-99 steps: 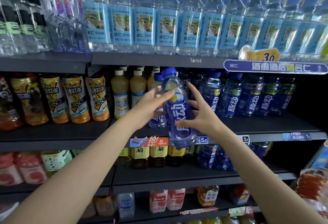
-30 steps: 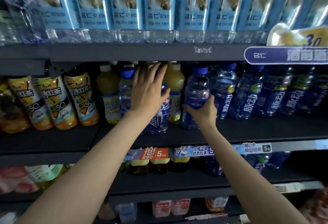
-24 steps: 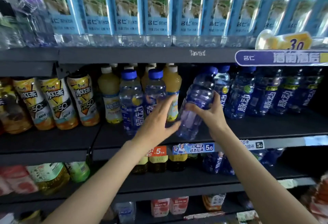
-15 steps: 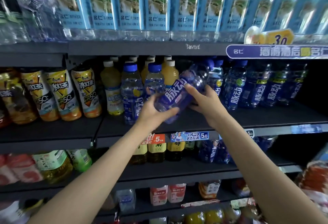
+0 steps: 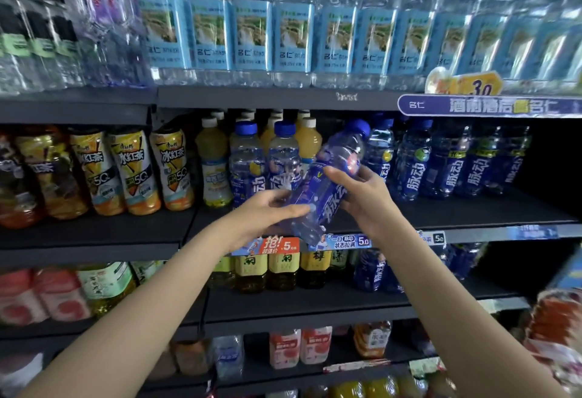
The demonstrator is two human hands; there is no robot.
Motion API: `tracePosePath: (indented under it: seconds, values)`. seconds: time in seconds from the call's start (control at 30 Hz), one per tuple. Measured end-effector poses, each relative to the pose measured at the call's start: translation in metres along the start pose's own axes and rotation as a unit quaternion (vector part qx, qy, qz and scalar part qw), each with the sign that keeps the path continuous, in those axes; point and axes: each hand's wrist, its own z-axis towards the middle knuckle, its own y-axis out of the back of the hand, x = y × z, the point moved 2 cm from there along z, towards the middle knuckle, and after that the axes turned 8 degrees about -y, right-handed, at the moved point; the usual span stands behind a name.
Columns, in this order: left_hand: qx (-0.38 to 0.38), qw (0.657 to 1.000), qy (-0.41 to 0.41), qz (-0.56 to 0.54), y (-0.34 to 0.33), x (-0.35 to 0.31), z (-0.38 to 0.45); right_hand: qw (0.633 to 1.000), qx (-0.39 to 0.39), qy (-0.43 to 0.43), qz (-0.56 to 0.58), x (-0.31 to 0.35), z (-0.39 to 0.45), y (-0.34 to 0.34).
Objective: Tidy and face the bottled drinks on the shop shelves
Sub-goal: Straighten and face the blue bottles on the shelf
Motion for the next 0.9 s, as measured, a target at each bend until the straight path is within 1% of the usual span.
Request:
tracePosePath:
  seconds: [0.07,0.1,0.17,0.23,0.33,0.4,0.47,0.53,0.6,0.67,0.7,0.77,0.8,0.83,0.87,0.9]
  values:
    - [0.026,0.999,-0.009,0.033,-0.006,-0.002,-0.001,0.998,0.019,0.034,-0.056,0.002,-0.005,-0.003]
    - [0.018,0.998,-0.019,0.052,-0.009,-0.001,-0.002,0.995,0.026,0.048,-0.079,0.001,-0.006,-0.005]
    - [-0.033,0.996,-0.044,0.070,-0.015,0.002,-0.001,0.989,0.017,0.079,-0.122,0.000,-0.006,-0.006]
    - [-0.086,0.990,-0.069,0.086,-0.018,0.008,0.000,0.975,-0.016,0.116,-0.189,0.002,-0.007,-0.009]
    - [-0.134,0.969,-0.106,0.176,-0.017,0.010,0.000,0.953,-0.037,0.134,-0.268,0.001,-0.010,-0.022]
    - [-0.160,0.948,-0.134,0.241,-0.017,0.010,-0.001,0.949,-0.069,0.138,-0.276,0.000,-0.009,-0.028]
    - [-0.176,0.933,-0.144,0.278,-0.017,0.008,-0.002,0.954,-0.100,0.136,-0.248,-0.001,-0.006,-0.027]
    - [-0.175,0.929,-0.149,0.290,-0.015,0.006,0.000,0.958,-0.116,0.146,-0.217,-0.002,-0.005,-0.025]
    - [-0.163,0.933,-0.147,0.285,-0.014,0.002,0.003,0.953,-0.122,0.169,-0.220,-0.001,-0.005,-0.024]
    - [-0.136,0.949,-0.127,0.256,-0.013,-0.001,0.006,0.943,-0.111,0.196,-0.244,0.002,-0.005,-0.024]
    - [-0.115,0.963,-0.105,0.221,-0.011,0.000,0.007,0.942,-0.099,0.202,-0.248,0.004,-0.005,-0.022]
    - [-0.053,0.994,-0.029,0.087,-0.005,0.001,0.005,0.957,-0.067,0.182,-0.214,0.004,-0.002,-0.016]
    - [-0.016,1.000,0.020,0.005,-0.002,0.003,0.002,0.970,-0.047,0.159,-0.178,0.003,-0.002,-0.013]
    - [0.021,0.996,0.060,-0.058,0.001,0.007,0.000,0.982,-0.024,0.131,-0.135,0.000,-0.002,-0.009]
    - [0.050,0.991,0.078,-0.101,0.001,0.008,-0.003,0.991,-0.002,0.100,-0.093,-0.003,-0.003,-0.006]
    - [0.060,0.988,0.080,-0.114,-0.001,0.009,-0.004,0.995,0.015,0.072,-0.062,-0.004,-0.004,-0.004]
